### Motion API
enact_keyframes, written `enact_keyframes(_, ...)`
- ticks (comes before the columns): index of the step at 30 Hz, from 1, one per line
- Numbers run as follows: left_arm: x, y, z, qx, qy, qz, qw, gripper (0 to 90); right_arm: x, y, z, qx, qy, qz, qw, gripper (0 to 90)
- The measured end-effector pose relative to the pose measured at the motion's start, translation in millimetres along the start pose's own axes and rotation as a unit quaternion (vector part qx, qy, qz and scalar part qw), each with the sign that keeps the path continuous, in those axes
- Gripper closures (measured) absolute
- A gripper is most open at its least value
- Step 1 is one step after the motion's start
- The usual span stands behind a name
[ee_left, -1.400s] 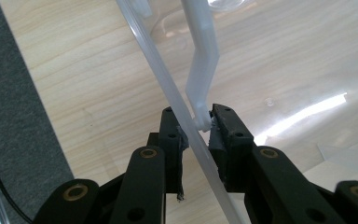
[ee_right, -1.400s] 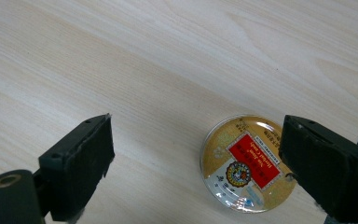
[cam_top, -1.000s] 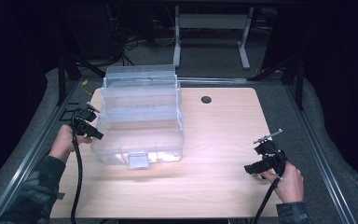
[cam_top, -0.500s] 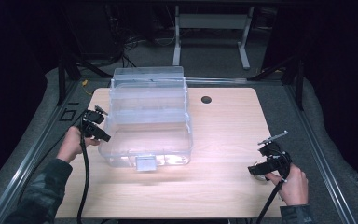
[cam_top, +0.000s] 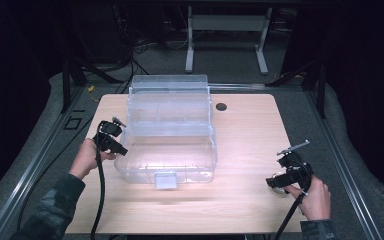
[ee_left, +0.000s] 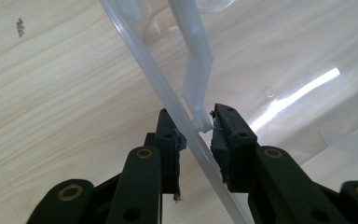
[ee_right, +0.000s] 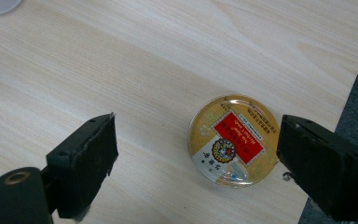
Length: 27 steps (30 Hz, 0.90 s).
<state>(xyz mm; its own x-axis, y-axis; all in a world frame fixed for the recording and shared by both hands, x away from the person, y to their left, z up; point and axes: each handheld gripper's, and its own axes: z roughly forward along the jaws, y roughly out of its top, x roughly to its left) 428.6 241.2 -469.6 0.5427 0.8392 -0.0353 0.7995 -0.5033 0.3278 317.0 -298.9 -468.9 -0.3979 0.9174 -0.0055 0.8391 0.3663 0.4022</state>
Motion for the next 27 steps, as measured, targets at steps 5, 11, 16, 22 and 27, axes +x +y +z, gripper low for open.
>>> enact_keyframes(5,-10.6,2.1,1.2,-0.003,0.0,0.008,1.0,71.3,-0.1,-0.4,0.0,0.0,0.0,0.0,1.0,11.7)
enact_keyframes(11,-22.5,5.2,2.3,0.001,-0.001,0.016,0.9999,70.4,-1.5,-2.3,1.1,0.0,0.002,0.001,1.0,11.8)
enact_keyframes(16,-31.8,8.0,3.7,0.0,-0.002,0.024,0.9997,69.7,-3.6,-3.8,0.9,-0.001,0.002,0.005,1.0,11.9)
enact_keyframes(22,-42.9,13.0,5.7,0.001,-0.004,0.032,0.9995,69.1,-6.5,-5.9,-0.8,-0.002,0.001,0.009,1.0,12.0)
enact_keyframes(27,-53.2,17.0,7.5,0.002,-0.006,0.039,0.9992,68.5,-8.9,-7.7,-0.6,-0.002,0.0,0.011,0.9999,11.9)
